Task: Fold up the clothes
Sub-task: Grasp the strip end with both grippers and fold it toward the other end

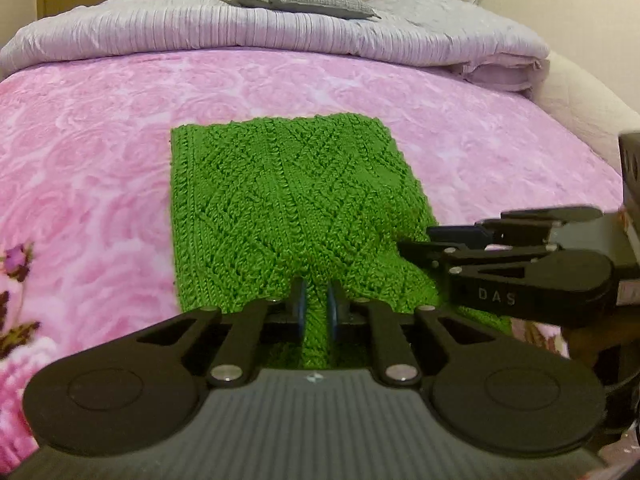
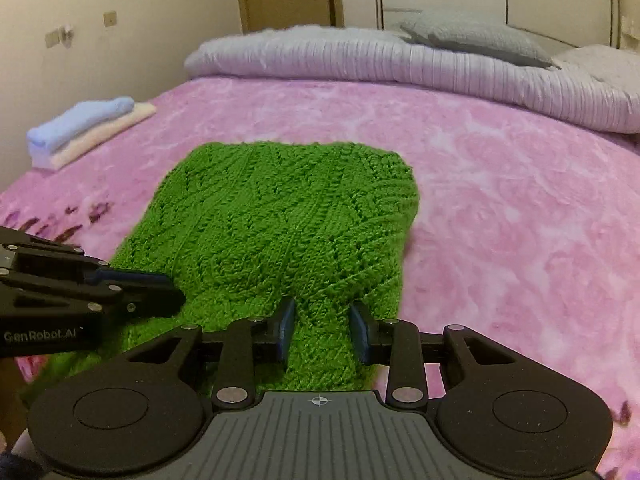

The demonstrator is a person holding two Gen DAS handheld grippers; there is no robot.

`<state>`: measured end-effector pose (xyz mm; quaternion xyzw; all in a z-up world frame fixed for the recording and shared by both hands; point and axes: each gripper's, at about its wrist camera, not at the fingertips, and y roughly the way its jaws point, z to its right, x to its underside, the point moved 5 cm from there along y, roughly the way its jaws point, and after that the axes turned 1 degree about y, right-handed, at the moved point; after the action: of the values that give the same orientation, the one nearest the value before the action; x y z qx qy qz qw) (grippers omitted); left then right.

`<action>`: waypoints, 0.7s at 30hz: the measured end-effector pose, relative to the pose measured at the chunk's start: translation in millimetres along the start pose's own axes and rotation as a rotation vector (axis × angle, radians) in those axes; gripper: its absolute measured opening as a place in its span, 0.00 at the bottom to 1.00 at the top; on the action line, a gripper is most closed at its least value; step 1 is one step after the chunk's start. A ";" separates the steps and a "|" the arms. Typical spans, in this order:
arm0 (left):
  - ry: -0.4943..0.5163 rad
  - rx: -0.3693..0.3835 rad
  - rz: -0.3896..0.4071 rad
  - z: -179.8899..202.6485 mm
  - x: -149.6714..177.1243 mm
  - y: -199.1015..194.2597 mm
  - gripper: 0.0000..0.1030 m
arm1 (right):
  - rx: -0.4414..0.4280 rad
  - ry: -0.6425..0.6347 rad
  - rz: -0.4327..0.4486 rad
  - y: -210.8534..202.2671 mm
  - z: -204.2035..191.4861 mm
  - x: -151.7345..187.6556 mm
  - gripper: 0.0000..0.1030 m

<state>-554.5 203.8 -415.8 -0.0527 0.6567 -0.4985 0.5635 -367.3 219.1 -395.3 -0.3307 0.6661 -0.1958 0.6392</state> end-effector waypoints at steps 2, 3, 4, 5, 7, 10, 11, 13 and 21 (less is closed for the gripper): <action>-0.013 0.007 0.011 -2.8 -9.1 -8.2 0.11 | -0.039 0.015 -0.009 -6.5 5.8 -8.0 0.33; -0.020 0.011 0.027 -5.5 -15.1 -12.0 0.11 | -0.062 0.029 -0.008 -10.5 9.8 -12.3 0.33; -0.032 0.004 0.044 -12.0 -22.9 -12.8 0.11 | -0.080 0.052 0.002 -13.4 15.3 -17.6 0.33; -0.044 -0.004 0.062 -19.0 -30.9 -13.2 0.11 | -0.087 0.089 0.026 -14.3 23.5 -24.4 0.33; -0.075 -0.041 0.080 -36.5 -46.7 -6.9 0.11 | -0.095 0.160 0.072 -14.7 40.4 -38.5 0.33; -0.158 -0.086 0.083 -64.9 -63.8 6.3 0.20 | -0.083 0.247 0.103 1.5 65.5 -58.6 0.33; -0.192 -0.097 0.079 -74.4 -68.3 10.9 0.21 | -0.089 0.277 0.104 7.4 72.1 -62.7 0.33; -0.234 -0.096 0.055 -86.3 -67.2 22.3 0.21 | -0.113 0.338 0.098 21.7 83.2 -68.3 0.32; -0.315 -0.074 0.071 -104.7 -32.9 29.6 0.15 | -0.111 0.208 0.072 57.3 64.9 -69.2 0.32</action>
<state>-611.1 301.6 -428.2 -0.1277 0.5794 -0.4393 0.6746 -317.0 317.8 -391.4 -0.3192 0.7501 -0.1689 0.5540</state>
